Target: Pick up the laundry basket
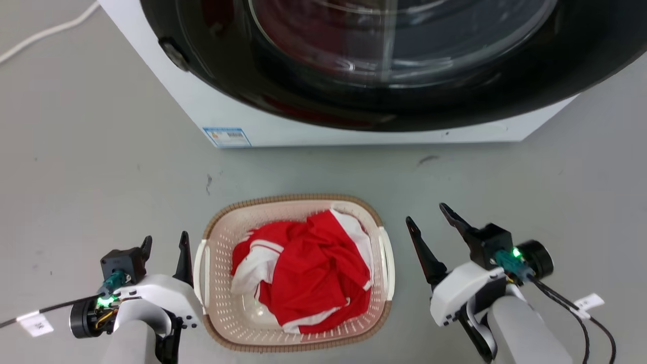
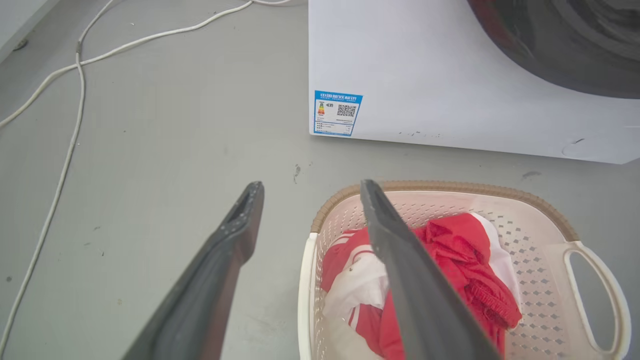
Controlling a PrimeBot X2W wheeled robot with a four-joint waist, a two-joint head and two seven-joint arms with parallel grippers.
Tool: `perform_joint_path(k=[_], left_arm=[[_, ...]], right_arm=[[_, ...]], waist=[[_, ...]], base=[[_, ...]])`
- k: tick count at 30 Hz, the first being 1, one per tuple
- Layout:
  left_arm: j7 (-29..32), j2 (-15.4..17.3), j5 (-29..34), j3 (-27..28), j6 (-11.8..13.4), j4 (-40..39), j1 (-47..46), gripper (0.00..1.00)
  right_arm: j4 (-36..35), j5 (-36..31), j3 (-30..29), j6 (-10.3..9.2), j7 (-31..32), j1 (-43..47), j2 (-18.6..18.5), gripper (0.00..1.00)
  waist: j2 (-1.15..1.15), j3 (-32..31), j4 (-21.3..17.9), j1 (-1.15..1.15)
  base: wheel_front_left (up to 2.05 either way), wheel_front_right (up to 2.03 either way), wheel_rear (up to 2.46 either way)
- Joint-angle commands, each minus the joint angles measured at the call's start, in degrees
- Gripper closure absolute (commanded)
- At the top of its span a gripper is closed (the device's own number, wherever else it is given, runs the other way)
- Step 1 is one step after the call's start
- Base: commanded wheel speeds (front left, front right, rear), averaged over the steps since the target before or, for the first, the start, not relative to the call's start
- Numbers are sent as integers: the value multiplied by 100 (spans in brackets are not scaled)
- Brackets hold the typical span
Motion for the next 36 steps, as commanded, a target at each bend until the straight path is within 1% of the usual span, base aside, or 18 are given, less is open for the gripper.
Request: perform_joint_path(k=[1,9,16,21,27,36], left_arm=[[-14,42,-42,-39,-21,123,-109,0],[-14,219,-86,-261,-31,1022,-826,0],[-14,296,-189,-461,-28,1718,-1285,0],[-14,315,-277,-612,-29,1966,-1494,0],[-14,258,-402,-824,-30,2143,-1729,0],[-14,182,-603,-1206,-30,2512,-2060,0]], right_arm=[[57,27,46,-4,-12,-159,-7,0],[792,150,490,-4,-12,-806,-6,0],[1317,253,671,-4,-11,-1184,-6,0],[1775,415,879,-4,-11,-1430,-5,0],[2261,575,1063,-4,-11,-1747,-6,0],[3013,605,1221,-4,-11,-2222,-7,0]], waist=[[0,332,-27,-1],[0,1068,-2,-1],[0,1479,65,-1],[0,1722,139,-1],[0,2024,255,-1],[0,2393,355,-1]], base=[[0,0,0],[0,0,0],[0,0,0],[0,0,0],[0,0,0],[0,0,0]])
